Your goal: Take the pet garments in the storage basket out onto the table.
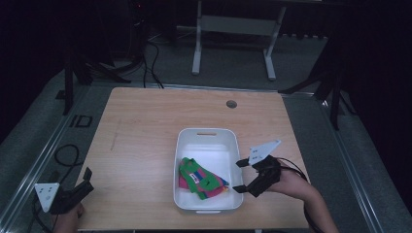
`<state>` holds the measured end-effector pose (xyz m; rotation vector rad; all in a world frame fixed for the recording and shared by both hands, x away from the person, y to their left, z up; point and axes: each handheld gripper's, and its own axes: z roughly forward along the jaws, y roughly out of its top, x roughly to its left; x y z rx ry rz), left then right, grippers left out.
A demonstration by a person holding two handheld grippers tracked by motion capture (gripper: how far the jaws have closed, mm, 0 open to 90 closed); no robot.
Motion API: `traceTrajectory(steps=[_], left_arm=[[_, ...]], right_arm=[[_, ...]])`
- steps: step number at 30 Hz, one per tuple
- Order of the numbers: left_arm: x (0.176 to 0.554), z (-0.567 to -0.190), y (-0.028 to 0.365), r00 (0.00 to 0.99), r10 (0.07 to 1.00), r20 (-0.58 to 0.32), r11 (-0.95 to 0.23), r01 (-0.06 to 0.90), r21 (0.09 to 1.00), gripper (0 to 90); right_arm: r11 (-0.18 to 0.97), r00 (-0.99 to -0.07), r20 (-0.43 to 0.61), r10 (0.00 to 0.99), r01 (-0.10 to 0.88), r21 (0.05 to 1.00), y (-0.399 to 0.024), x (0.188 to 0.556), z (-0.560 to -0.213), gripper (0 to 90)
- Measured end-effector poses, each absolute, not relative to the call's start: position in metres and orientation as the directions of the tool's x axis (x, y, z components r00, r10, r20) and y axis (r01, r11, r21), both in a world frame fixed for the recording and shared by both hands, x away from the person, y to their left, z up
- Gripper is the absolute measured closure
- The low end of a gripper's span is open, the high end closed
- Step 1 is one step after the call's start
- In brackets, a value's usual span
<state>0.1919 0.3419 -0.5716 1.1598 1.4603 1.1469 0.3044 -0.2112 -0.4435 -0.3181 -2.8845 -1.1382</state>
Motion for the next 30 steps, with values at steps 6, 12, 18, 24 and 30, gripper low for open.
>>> traceTrajectory(steps=[6,12,18,24,30], left_arm=[[0.192,-0.572,0.342,-0.132,0.986,-0.105,0.123,0.13,0.984,1.2],[0.192,-0.572,0.342,-0.128,0.986,-0.111,0.127,0.132,0.983,1.2],[0.192,-0.572,0.343,-0.126,0.986,-0.11,0.126,0.132,0.983,1.2],[0.192,-0.572,0.343,-0.124,0.986,-0.111,0.128,0.134,0.983,1.2],[0.192,-0.572,0.343,-0.121,0.986,-0.113,0.129,0.134,0.983,1.2]], right_arm=[[0.76,-0.987,0.087,0.139,0.162,0.629,-0.18,0.31,-0.447,13.2],[0.799,-0.99,0.083,0.112,0.14,0.586,-0.154,0.317,-0.452,13.2],[0.835,-0.993,0.086,0.076,0.11,0.538,-0.125,0.321,-0.46,13.2],[0.858,-0.995,0.086,0.052,0.089,0.506,-0.1,0.327,-0.466,13.3],[0.883,-0.995,0.094,0.035,0.075,0.463,-0.076,0.331,-0.477,13.4]])
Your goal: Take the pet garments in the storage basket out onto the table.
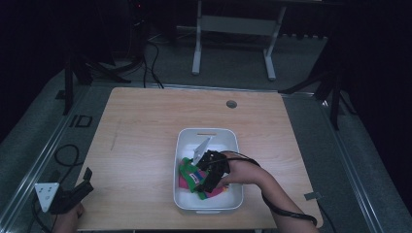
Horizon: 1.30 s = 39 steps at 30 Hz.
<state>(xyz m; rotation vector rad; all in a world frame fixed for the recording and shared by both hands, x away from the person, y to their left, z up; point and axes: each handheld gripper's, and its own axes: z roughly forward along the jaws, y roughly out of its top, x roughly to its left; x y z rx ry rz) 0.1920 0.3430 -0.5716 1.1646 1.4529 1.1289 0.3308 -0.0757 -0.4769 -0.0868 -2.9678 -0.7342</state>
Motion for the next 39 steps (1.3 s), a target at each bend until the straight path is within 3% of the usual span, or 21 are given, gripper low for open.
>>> traceTrajectory(steps=[12,16,20,22,24,29,39], left_arm=[[0.192,-0.572,0.343,-0.115,0.987,-0.115,0.13,0.135,0.982,1.2],[0.192,-0.572,0.343,-0.115,0.987,-0.113,0.128,0.136,0.982,1.2],[0.192,-0.572,0.343,-0.115,0.987,-0.112,0.128,0.137,0.982,1.2],[0.192,-0.572,0.343,-0.116,0.987,-0.112,0.127,0.135,0.983,1.2],[0.192,-0.572,0.343,-0.116,0.987,-0.113,0.129,0.135,0.982,1.2],[0.192,-0.572,0.343,-0.115,0.986,-0.117,0.132,0.135,0.982,1.2],[0.192,-0.572,0.343,-0.119,0.986,-0.117,0.132,0.136,0.982,1.2]], right_arm=[[0.933,-0.996,0.072,0.052,0.074,0.353,-0.046,0.336,-0.509,13.9],[0.949,-0.998,0.031,0.054,0.061,0.308,-0.043,0.334,-0.519,18.9],[0.96,-0.995,-0.097,0.026,-0.003,0.28,-0.041,0.327,-0.519,42.3],[0.96,-0.991,-0.131,0.02,-0.018,0.278,-0.042,0.325,-0.518,60.1],[0.962,-0.991,-0.134,0.028,-0.01,0.275,-0.042,0.326,-0.515,68.6],[0.948,-0.992,-0.119,0.051,0.011,0.317,-0.05,0.327,-0.501,73.3],[0.881,-0.985,-0.142,0.101,0.022,0.473,-0.076,0.328,-0.44,73.7]])
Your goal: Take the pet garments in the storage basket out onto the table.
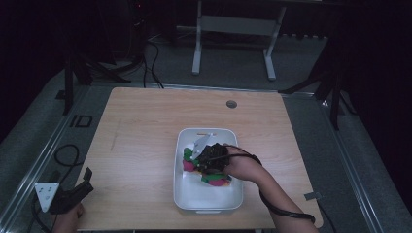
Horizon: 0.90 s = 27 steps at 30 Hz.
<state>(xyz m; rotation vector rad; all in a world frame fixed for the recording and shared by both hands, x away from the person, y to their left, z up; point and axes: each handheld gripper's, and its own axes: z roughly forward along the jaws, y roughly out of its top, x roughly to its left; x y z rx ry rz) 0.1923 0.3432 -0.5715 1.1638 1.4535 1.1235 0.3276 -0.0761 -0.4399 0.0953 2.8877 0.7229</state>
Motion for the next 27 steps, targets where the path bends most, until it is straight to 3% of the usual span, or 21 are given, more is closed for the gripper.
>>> traceTrajectory(steps=[14,27], left_arm=[[0.192,-0.572,0.344,-0.12,0.985,-0.12,0.137,0.137,0.981,1.2],[0.192,-0.572,0.343,-0.118,0.986,-0.113,0.129,0.135,0.982,1.2]], right_arm=[[0.806,-0.971,-0.193,0.144,0.002,0.592,-0.1,0.329,-0.369,73.6],[0.767,-0.949,-0.235,0.21,0.011,0.642,-0.132,0.331,-0.335,73.5]])
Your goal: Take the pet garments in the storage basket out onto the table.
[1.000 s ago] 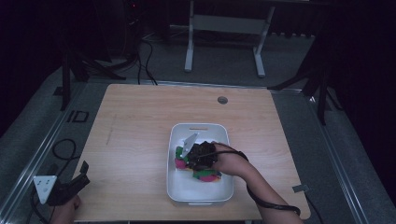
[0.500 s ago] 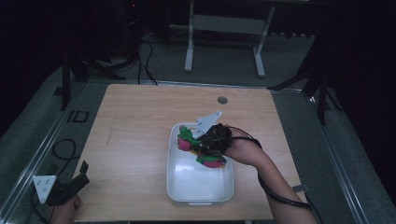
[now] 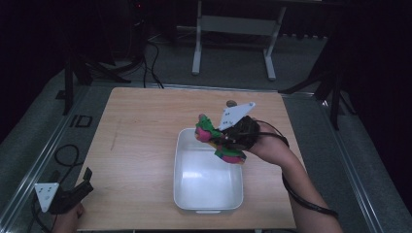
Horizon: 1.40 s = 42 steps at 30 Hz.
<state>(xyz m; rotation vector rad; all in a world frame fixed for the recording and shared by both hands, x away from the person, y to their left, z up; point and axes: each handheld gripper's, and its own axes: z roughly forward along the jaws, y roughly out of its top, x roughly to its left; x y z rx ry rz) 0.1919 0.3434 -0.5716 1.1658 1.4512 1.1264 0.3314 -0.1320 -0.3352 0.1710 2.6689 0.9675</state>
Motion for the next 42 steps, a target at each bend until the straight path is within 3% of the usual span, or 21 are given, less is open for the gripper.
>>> traceTrajectory(steps=[30,35,42], left_arm=[[0.192,-0.571,0.343,-0.123,0.987,-0.107,0.124,0.138,0.983,1.2],[0.192,-0.571,0.343,-0.123,0.986,-0.111,0.128,0.136,0.982,1.2],[0.192,-0.571,0.343,-0.121,0.986,-0.112,0.129,0.137,0.982,1.2]], right_arm=[[0.703,-0.801,-0.262,0.539,0.256,0.663,-0.28,0.354,-0.334,73.3],[0.693,-0.781,-0.258,0.568,0.284,0.663,-0.289,0.358,-0.346,73.0],[0.67,-0.752,-0.226,0.62,0.356,0.652,-0.29,0.375,-0.39,73.1]])
